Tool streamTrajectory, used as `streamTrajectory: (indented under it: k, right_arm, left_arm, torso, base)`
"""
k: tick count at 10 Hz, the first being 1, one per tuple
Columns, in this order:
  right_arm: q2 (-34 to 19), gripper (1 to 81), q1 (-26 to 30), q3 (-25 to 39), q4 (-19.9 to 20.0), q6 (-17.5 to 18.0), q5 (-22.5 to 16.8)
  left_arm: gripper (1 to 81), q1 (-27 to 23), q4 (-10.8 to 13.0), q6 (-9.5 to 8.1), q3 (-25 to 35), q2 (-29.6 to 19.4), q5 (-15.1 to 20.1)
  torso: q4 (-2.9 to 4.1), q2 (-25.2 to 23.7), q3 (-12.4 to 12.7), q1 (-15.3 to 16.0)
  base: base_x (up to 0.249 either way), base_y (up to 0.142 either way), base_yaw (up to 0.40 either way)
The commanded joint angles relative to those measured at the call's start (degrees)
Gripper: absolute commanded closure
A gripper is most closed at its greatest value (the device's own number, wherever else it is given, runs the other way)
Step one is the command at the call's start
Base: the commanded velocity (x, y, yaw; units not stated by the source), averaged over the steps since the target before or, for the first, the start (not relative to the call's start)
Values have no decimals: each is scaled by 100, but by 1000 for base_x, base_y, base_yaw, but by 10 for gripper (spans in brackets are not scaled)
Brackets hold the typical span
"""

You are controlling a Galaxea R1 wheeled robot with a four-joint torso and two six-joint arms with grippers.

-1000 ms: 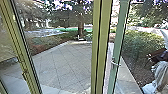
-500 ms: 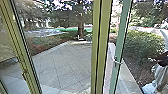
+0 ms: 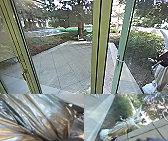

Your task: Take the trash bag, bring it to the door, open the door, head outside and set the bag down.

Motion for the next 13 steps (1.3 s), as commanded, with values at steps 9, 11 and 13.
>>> streamTrajectory:
  k: [9,11,13]
  right_arm:
    - [-356,10,1232,-525,652,-300,16]
    - [-322,10,1232,-737,2039,-300,77]
    - [-269,10,1102,-746,4133,-292,-71]
  left_arm:
    - [811,-170,39,55,92,105,466]
    - [811,-179,39,63,92,97,466]
    - [811,-170,39,63,92,105,466]
  torso:
    - [0,0,2,0]
    - [0,0,2,0]
    - [0,0,2,0]
  base:
    - [0,0,0]
    - [0,0,0]
    - [0,0,0]
